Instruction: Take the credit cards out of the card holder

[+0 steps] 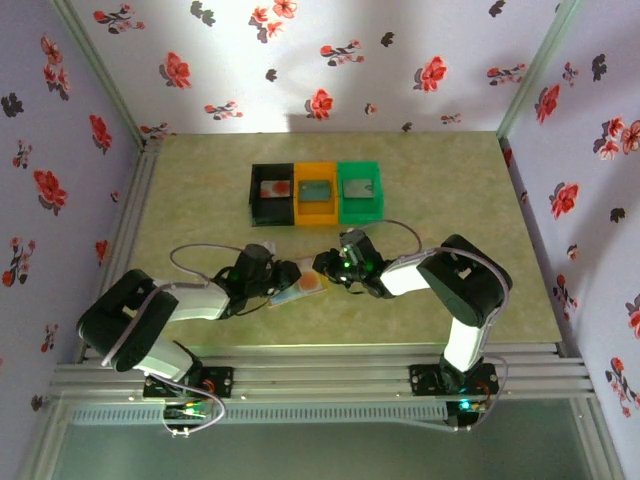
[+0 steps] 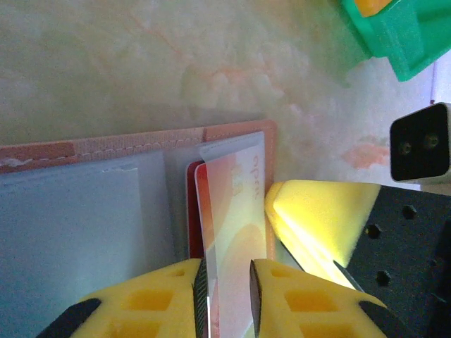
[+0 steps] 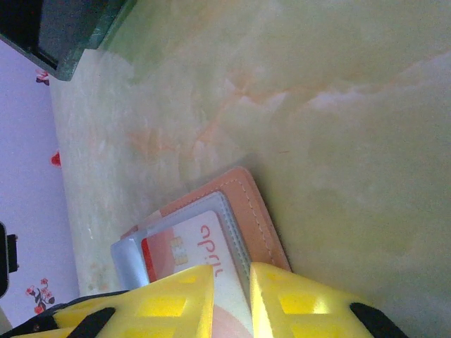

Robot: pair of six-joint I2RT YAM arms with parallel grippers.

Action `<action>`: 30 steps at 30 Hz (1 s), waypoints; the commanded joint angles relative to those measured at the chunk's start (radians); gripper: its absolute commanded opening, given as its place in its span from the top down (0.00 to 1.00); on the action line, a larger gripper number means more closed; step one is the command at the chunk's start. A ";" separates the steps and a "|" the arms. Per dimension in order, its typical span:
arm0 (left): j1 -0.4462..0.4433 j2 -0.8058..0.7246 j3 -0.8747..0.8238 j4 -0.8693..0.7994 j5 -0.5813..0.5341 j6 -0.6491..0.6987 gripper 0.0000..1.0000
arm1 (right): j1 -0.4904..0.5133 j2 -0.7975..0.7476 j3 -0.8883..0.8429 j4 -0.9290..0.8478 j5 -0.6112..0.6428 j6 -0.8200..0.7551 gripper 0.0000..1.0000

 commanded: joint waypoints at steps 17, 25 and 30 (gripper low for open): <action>-0.009 -0.002 -0.026 0.116 0.014 -0.015 0.85 | 0.000 0.036 -0.020 0.015 -0.031 0.026 0.80; -0.009 0.008 -0.026 0.118 0.019 -0.012 1.00 | -0.001 0.035 -0.023 0.022 -0.034 0.031 0.80; -0.009 0.022 -0.026 0.119 0.027 -0.007 1.00 | -0.006 0.030 -0.026 0.022 -0.036 0.029 0.80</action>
